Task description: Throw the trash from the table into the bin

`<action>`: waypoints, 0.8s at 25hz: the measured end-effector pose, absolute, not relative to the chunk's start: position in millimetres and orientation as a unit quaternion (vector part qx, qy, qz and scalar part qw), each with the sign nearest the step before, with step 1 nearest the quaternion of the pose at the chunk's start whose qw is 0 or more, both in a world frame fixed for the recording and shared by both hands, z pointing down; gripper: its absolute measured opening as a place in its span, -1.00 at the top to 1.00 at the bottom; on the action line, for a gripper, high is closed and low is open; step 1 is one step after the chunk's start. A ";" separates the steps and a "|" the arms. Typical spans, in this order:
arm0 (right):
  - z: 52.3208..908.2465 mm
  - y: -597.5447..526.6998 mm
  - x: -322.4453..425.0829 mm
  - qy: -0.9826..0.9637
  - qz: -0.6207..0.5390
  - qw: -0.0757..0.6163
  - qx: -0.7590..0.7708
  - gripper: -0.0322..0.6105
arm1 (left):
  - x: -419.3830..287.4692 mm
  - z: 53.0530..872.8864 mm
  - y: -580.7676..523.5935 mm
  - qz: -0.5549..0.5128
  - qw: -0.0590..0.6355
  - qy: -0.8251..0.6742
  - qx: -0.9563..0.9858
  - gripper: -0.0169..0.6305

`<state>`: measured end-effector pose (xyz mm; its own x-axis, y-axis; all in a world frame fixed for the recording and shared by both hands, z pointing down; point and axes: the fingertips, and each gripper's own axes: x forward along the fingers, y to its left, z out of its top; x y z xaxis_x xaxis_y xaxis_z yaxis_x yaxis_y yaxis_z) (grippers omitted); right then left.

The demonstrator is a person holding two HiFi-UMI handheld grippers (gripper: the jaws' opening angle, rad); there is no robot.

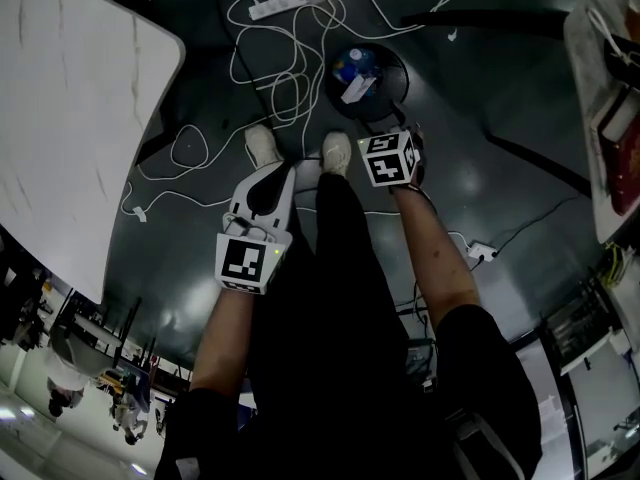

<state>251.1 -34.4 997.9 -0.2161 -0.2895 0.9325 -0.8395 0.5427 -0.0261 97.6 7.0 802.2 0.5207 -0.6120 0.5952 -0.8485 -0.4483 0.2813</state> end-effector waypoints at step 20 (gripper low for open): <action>706.6 -80.1 264.7 -0.777 0.203 0.302 0.515 0.67 | 90.4 608.2 -54.5 0.116 0.182 -0.456 0.864 0.90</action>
<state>264.7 -80.1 706.6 -0.2884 -0.6768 0.6773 -0.9217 0.3879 -0.0049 90.4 -54.5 608.2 0.5574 -0.7455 0.3654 -0.8296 -0.5181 0.2083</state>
